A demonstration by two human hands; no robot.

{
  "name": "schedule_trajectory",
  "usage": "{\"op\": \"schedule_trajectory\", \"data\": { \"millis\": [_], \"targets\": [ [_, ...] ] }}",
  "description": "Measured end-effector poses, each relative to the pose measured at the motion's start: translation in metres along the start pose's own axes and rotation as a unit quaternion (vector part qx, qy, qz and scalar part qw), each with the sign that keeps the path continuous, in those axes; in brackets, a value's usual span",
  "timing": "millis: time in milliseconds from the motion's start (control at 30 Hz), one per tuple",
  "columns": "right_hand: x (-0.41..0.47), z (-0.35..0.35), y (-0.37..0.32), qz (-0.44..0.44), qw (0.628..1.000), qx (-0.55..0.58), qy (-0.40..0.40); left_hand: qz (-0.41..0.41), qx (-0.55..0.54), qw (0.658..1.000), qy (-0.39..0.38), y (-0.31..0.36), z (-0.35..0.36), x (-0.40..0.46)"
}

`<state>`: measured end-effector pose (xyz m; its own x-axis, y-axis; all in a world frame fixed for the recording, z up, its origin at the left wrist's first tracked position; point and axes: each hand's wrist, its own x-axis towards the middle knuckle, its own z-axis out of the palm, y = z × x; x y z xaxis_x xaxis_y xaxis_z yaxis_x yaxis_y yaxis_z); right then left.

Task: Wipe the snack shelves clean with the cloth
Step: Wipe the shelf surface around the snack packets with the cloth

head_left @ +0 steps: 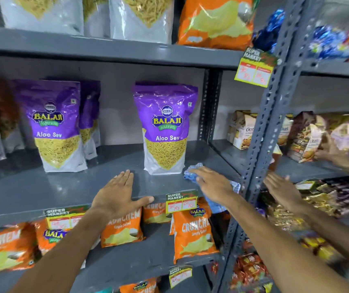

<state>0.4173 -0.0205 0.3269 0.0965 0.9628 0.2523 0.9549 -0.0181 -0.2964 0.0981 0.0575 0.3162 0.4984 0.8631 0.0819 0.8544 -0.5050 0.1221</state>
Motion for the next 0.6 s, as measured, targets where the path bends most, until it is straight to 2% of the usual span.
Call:
{"op": "schedule_trajectory", "data": {
  "millis": [33, 100, 167, 200, 267, 333, 367, 500, 600],
  "targets": [
    [-0.01, -0.001, -0.002, -0.005, 1.0, 0.019, -0.009, 0.001, 0.0, 1.0, 0.001, -0.001, 0.0, 0.0],
    [-0.026, -0.008, -0.004, 0.008, 0.99, 0.139, -0.025, 0.005, 0.0, 1.0, 0.004, -0.002, 0.001, 0.001],
    [-0.034, -0.015, 0.005, 0.044, 0.973, 0.227, 0.011, 0.008, 0.005, 1.0, 0.008, -0.002, 0.001, 0.001],
    [-0.034, -0.017, 0.013, 0.061, 0.974, 0.214, 0.044, 0.01, 0.008, 1.0, 0.009, -0.002, 0.002, 0.002],
    [-0.025, -0.012, 0.033, 0.094, 0.986, 0.112, 0.077, 0.01, 0.014, 1.0, 0.012, 0.0, 0.002, 0.002],
    [-0.008, -0.003, 0.043, 0.098, 0.994, -0.003, 0.049, 0.008, 0.018, 1.0, 0.018, -0.001, 0.003, 0.002],
    [0.004, -0.001, 0.044, 0.109, 0.993, -0.024, 0.033, 0.009, 0.019, 1.0, 0.02, -0.001, 0.004, 0.003],
    [0.062, -0.004, 0.047, 0.125, 0.991, -0.026, -0.03, 0.01, 0.015, 0.999, 0.032, -0.003, 0.007, 0.004],
    [0.105, -0.003, 0.057, 0.117, 0.992, -0.038, -0.038, 0.012, 0.012, 0.998, 0.054, -0.003, 0.01, 0.005]
  ]
}}
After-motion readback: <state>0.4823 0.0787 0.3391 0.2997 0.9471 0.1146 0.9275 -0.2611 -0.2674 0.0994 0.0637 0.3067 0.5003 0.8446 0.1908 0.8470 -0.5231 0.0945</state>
